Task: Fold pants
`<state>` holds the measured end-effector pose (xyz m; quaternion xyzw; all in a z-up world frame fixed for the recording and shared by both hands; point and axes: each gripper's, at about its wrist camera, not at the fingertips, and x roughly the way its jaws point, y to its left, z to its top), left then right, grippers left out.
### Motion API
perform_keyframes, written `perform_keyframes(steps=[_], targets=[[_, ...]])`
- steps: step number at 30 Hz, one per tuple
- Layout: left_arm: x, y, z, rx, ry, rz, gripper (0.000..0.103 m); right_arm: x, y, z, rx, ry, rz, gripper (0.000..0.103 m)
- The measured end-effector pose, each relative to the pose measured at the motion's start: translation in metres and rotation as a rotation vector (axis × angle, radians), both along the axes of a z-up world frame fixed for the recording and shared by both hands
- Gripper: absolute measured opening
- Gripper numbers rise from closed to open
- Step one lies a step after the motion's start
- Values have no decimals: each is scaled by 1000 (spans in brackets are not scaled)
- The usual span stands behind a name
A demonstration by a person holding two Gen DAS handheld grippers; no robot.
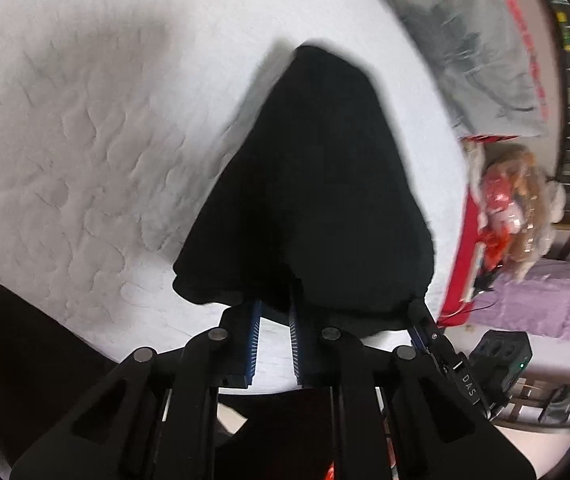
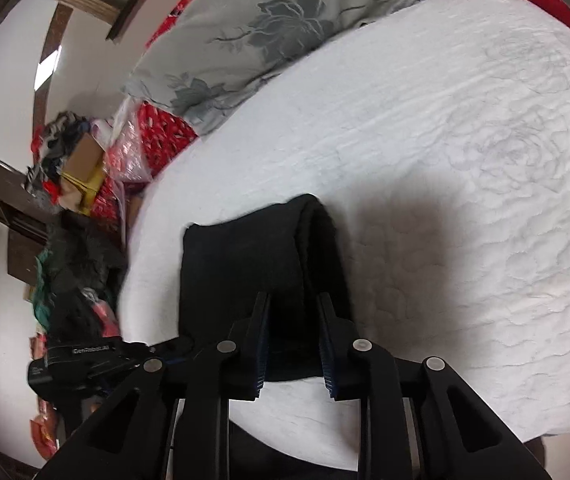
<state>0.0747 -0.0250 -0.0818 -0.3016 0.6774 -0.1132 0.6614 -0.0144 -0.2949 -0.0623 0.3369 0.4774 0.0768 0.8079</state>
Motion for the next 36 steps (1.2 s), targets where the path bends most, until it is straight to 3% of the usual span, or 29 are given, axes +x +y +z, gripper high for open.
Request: perform_keyframes(steps=[3,4,6,9,10,12,14,15,19,24,28,31,32,33,34,36], targets=[[-1,2,-11,-28,37,4,11,4,1,-27,-12,70,-10,23],[-1,2,-8,-31,28,-9,11,2,0,-30,-4,70,-30,29],[-1,5,4,-24,-2,-51,11,1,-4,-27,19,68,-37,38],[-7,15,33,-66,-85,-97,11,-1,-14,-11,72,36,-55,41],[-5,18,42,-75,-121,-104,13,-1,-18,-4,81,8,-68,48],[5,23,64,-46,-219,-107,23,3,-24,5,78,-32,-91,64],[18,25,73,29,-297,-108,58,13,-23,6,61,-35,-91,67],[25,27,74,68,-320,-105,61,19,-20,4,55,-27,-87,67],[44,30,54,77,-298,-147,62,34,-11,-12,34,13,-72,67],[47,20,34,92,-297,-213,62,40,-10,-31,81,29,-50,67],[51,6,11,65,-236,-259,63,42,-9,-40,111,6,-36,67],[53,2,11,26,-283,-269,66,43,-6,-41,106,-19,-3,67],[55,1,11,6,-285,-270,64,43,-3,-40,94,-27,19,65],[57,0,9,-15,-280,-259,58,44,0,-40,85,-29,35,56],[59,-1,7,-31,-268,-251,42,47,9,-41,64,-17,70,34],[60,4,2,-79,-238,-226,30,48,16,-39,26,-12,66,34]])
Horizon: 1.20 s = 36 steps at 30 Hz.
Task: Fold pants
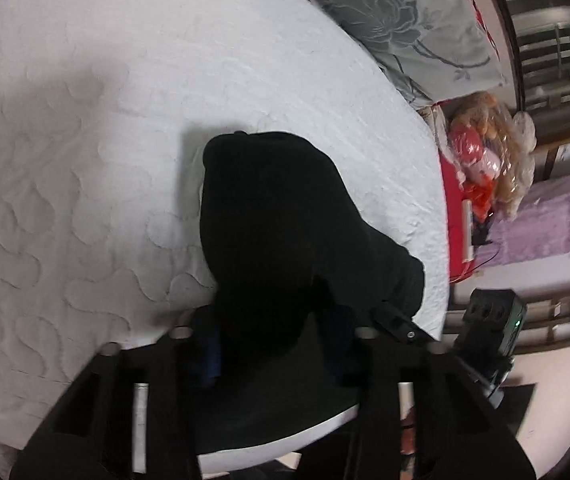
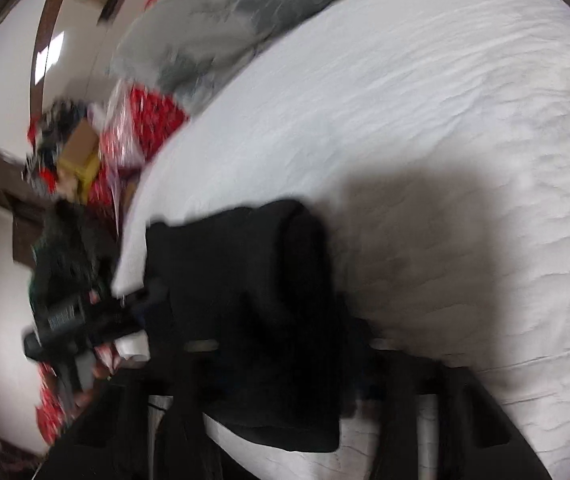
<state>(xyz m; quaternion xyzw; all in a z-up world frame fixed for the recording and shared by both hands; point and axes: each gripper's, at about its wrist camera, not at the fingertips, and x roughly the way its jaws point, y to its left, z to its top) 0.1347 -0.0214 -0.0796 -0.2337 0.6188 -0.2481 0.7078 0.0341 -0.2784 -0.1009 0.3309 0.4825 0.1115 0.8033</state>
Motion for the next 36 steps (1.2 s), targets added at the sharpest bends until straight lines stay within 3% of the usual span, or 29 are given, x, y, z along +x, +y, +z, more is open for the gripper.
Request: perform_keyframes(steps=[3,9,12,17,21,22,26,29,32,36], targets=[[-6,13,3,-90,35,26,25,-4,-4,8,38,-2,-35,30],[-2,38,25,-124,10,78,25,5,16,30,46,-20,-8,28],[12,64,48,-139,-47,126,25,30,33,42,96,-45,7,28],[45,98,63,10,-113,173,26,78,78,51,97,-77,54,28],[62,111,32,233,-65,182,32,110,114,28,-9,-20,69,32],[63,113,26,254,-55,176,35,112,116,22,-25,-12,68,39],[49,120,40,241,-109,202,38,96,94,21,30,-14,17,52],[28,118,59,280,-202,225,42,73,70,35,9,-20,-43,54],[8,101,69,395,-283,232,59,54,66,54,-81,-20,-51,67],[-14,84,71,538,-361,232,61,27,88,78,-286,-40,-23,82]])
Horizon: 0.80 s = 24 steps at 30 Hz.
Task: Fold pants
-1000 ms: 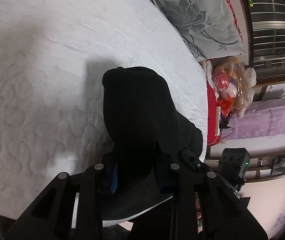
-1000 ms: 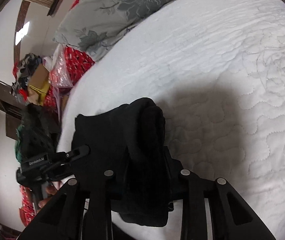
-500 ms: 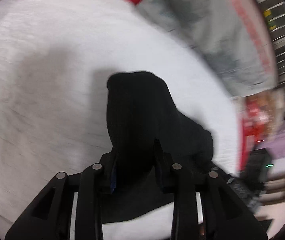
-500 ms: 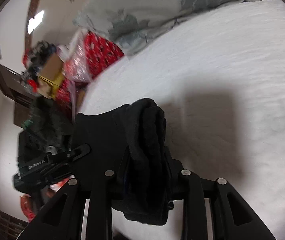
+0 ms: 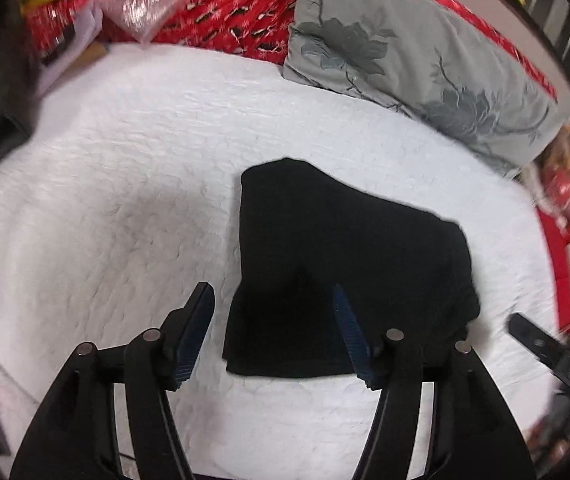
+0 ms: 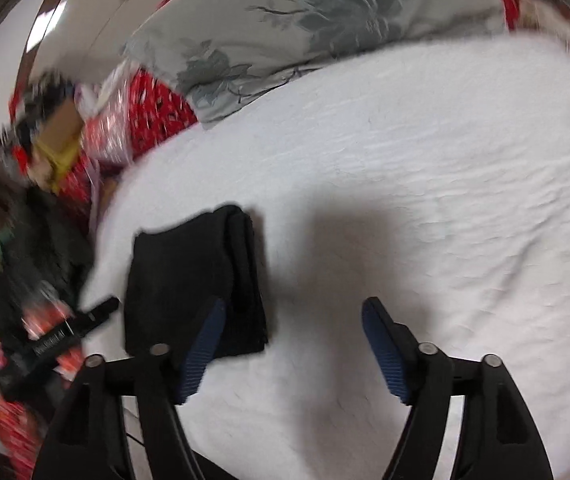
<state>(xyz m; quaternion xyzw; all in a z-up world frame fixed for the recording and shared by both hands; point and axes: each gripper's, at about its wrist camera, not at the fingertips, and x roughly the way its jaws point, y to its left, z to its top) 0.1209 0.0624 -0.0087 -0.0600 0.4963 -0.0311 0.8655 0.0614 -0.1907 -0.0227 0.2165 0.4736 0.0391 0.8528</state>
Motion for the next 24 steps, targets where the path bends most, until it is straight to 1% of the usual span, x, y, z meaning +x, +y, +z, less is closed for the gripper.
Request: perform_keyframes(steps=[1,3,4,6,9,10,14,16,18,21,24], targets=[[-5,-3,-2,4,6,6,61,-9,6,6,-40,-16,-10,92],[-15,1,-7,-18,14,30,61,-27,12,15,-78,-65,-42,103],[-20,2,-9,-28,13,51,61,-40,16,20,-98,-102,-67,103],[-29,4,-11,-25,-4,87,61,-54,23,24,-141,-127,-63,103],[-45,4,-13,6,-33,117,61,-67,37,30,-250,-134,-46,103],[-48,3,-12,20,-35,111,61,-71,40,31,-267,-137,-42,103],[-59,-7,-10,92,-35,65,61,-79,43,34,-280,-151,-49,103],[-64,-11,-8,105,-38,58,61,-81,44,34,-316,-137,-50,103],[-69,-14,-7,116,-38,55,61,-82,49,34,-372,-125,-51,103],[-77,-20,-4,157,-59,57,61,-87,53,35,-440,-131,-54,103],[-81,-26,-4,192,-64,49,61,-91,50,35,-411,-134,-43,103]])
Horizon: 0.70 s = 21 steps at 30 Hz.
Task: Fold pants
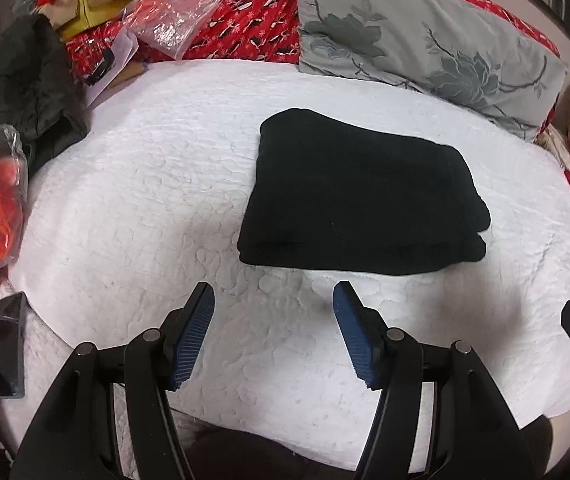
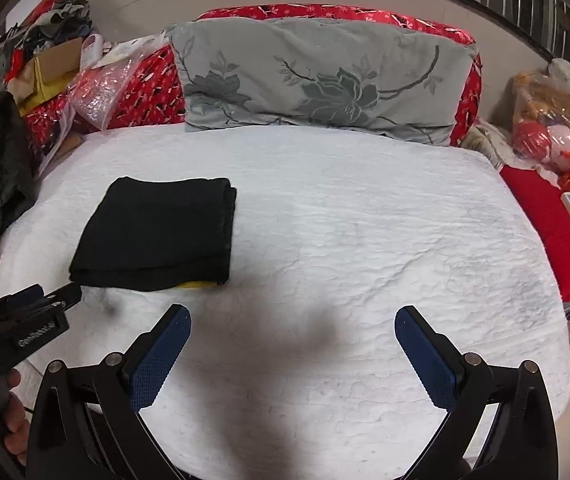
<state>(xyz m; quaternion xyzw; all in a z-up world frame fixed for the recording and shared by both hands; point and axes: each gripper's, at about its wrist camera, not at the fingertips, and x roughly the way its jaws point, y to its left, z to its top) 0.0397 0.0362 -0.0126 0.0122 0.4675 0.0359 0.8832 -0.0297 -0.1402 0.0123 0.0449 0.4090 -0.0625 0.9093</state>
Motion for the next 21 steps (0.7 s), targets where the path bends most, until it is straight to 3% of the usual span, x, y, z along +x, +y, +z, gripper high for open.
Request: perform_keyframes(steps=[21], targets=[[-17,-20,9,-47,-19,-82,61,-19,-19,-5,69,-26,-43,103]])
